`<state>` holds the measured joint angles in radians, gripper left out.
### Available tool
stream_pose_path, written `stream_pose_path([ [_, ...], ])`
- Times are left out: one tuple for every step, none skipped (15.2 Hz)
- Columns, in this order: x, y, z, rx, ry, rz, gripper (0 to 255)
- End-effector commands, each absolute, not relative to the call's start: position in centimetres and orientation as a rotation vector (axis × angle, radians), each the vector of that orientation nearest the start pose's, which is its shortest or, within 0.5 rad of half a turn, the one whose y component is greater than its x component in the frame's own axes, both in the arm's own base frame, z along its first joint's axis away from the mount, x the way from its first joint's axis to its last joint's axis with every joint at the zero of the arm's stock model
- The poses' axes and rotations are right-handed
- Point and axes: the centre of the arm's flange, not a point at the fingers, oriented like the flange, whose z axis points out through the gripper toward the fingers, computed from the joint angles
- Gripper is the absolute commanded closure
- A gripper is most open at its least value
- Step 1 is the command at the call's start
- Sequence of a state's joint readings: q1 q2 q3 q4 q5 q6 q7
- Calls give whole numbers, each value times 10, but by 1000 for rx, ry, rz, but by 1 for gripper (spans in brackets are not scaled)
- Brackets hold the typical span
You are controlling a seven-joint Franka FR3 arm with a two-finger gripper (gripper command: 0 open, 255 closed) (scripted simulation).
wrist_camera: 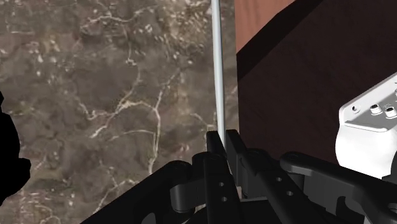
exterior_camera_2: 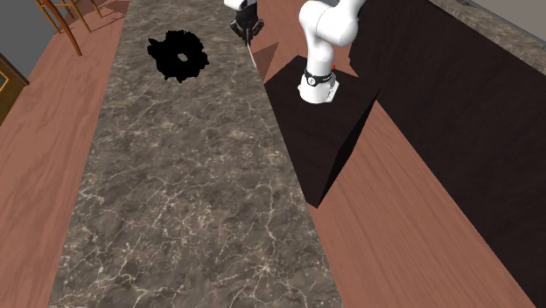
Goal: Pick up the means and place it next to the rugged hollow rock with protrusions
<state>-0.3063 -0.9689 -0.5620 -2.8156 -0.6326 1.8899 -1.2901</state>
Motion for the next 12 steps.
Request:
stream_pose_path([
  [172,-242,402,-2941,-1333,180,255],
  [172,-242,397,-2941,-1333,180,255],
  [172,-242,392,-2941,-1333,180,255],
  [172,-242,386,-2941,-1333,180,255],
  [172,-242,381,-2941,-1333,180,255],
  [172,-242,376,-2941,-1333,180,255],
  [172,-242,371,-2941,-1333,180,255],
  [172,-242,362,-2941,-1333,180,255],
  [172,-242,362,-2941,-1333,180,255],
  [172,-242,362,-2940,-1333,180,255],
  [172,-242,362,-2941,-1333,180,255],
  [172,-242,362,-2941,-1333,180,255],
])
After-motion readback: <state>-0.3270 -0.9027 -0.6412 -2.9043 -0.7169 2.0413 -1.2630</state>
